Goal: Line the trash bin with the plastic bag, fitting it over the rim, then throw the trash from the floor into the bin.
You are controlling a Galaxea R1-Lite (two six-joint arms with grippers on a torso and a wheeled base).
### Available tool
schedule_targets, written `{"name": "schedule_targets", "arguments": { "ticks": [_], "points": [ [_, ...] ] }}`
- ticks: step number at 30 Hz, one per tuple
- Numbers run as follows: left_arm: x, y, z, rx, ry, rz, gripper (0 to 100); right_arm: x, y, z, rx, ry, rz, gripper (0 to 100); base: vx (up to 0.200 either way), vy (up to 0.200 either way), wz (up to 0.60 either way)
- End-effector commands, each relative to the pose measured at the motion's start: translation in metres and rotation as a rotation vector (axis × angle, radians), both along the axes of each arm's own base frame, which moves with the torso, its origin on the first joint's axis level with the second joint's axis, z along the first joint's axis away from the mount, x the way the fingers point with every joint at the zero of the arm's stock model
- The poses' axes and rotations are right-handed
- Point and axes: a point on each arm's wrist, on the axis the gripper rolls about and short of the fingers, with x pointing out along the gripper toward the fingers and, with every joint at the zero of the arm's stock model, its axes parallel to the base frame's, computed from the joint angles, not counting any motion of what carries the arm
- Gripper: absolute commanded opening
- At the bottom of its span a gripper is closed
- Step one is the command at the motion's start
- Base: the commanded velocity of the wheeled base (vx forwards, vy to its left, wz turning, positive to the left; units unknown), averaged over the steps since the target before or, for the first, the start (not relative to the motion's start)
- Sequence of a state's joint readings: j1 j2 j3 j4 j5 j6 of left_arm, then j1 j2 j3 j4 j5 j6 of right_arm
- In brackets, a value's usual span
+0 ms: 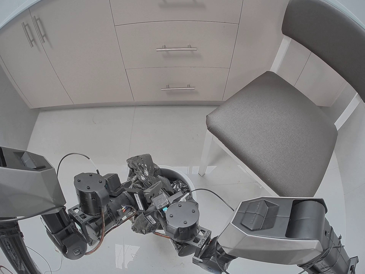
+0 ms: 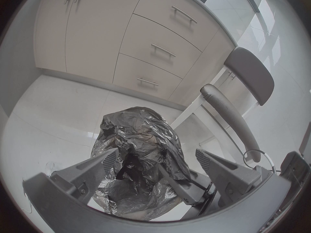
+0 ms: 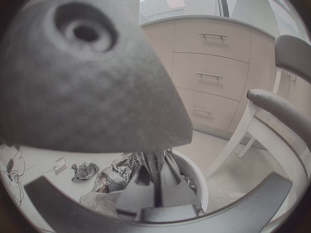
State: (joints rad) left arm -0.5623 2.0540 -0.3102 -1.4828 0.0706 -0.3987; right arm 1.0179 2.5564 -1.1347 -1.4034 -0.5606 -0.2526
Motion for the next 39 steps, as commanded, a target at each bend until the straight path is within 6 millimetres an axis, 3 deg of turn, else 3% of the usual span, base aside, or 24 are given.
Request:
{"name": "schedule_targets", "arguments": {
  "ticks": [1, 11, 28, 39],
  "points": [
    [0.000, 0.000, 0.000, -0.003, -0.002, -0.005, 100, 0.002, -0.001, 0.000, -0.002, -0.001, -0.022, 0, 0.000, 0.000, 0.00],
    [0.001, 0.000, 0.000, -0.004, -0.003, -0.004, 100, 0.020, -0.014, 0.002, 0.021, -0.015, -0.088, 0, 0.000, 0.000, 0.00],
    [0.006, 0.010, 0.014, -0.041, -0.065, 0.036, 100, 0.024, -0.020, -0.002, 0.016, -0.013, -0.106, 0, 0.000, 0.000, 0.00],
    [0.014, 0.013, 0.000, -0.009, -0.032, 0.055, 100, 0.043, -0.037, -0.001, 0.011, -0.012, -0.192, 0, 0.000, 0.000, 0.00]
  ]
}}
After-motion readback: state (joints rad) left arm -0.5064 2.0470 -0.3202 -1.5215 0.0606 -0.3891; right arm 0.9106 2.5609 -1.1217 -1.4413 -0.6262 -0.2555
